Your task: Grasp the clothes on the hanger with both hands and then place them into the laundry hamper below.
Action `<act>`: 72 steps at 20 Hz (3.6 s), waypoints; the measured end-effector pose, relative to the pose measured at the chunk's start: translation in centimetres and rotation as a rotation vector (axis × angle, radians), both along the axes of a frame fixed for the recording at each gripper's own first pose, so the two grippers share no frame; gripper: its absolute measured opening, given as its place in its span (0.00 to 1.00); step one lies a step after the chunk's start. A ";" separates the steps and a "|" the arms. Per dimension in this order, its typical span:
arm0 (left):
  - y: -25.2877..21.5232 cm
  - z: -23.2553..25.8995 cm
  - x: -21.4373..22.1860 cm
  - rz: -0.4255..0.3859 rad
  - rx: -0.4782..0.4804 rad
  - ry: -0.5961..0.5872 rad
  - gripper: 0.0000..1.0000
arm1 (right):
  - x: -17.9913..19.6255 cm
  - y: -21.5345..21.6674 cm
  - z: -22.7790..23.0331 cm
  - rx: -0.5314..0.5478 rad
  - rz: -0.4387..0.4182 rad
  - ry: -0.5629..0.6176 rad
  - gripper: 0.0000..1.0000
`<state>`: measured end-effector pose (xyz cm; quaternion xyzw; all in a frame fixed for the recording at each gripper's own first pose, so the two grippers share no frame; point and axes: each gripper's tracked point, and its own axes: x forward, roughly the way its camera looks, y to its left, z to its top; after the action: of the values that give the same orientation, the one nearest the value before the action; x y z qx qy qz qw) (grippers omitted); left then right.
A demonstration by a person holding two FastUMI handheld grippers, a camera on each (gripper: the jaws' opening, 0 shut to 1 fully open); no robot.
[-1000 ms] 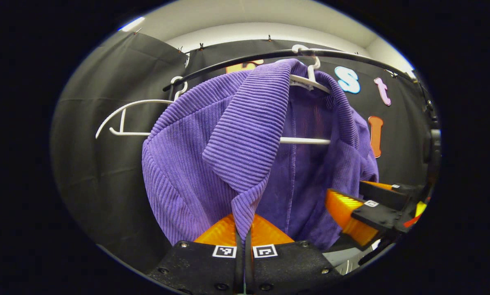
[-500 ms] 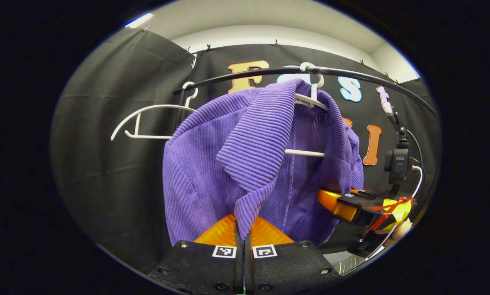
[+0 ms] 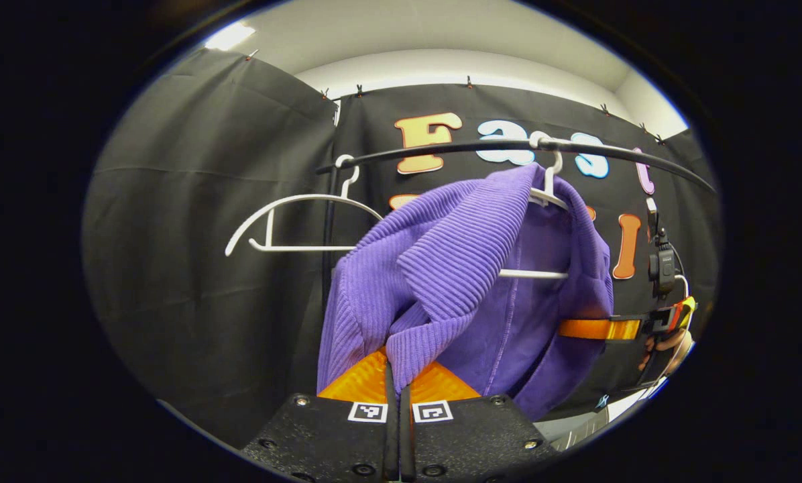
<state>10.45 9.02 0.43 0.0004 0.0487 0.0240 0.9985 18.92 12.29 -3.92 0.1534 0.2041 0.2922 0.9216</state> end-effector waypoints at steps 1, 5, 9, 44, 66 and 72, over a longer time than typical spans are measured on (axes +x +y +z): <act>0.6 0.4 0.0 0.010 -0.005 -0.005 0.01 | -0.3 -0.3 0.2 0.023 0.029 0.008 0.16; 2.5 2.1 0.0 0.038 -0.016 -0.027 0.01 | -1.2 -1.5 1.5 0.091 0.118 0.046 0.17; 3.9 4.1 -0.1 0.043 -0.022 -0.050 0.01 | -2.3 -2.7 2.8 0.162 0.205 0.111 0.17; 6.4 8.3 2.0 -0.001 -0.119 -0.160 0.00 | 8.3 -10.8 19.0 0.687 0.086 0.157 0.16; 7.1 2.8 4.5 0.057 -0.185 -0.031 0.00 | 12.1 -10.8 3.5 0.536 -0.026 0.431 0.17; 8.1 0.7 3.3 0.080 -0.173 0.011 0.00 | 10.4 -9.3 -1.9 0.522 -0.060 0.496 0.17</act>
<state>13.77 17.14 1.17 -0.0879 0.0561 0.0597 0.9928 29.37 2.94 -5.79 0.4556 0.3357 0.2613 0.7820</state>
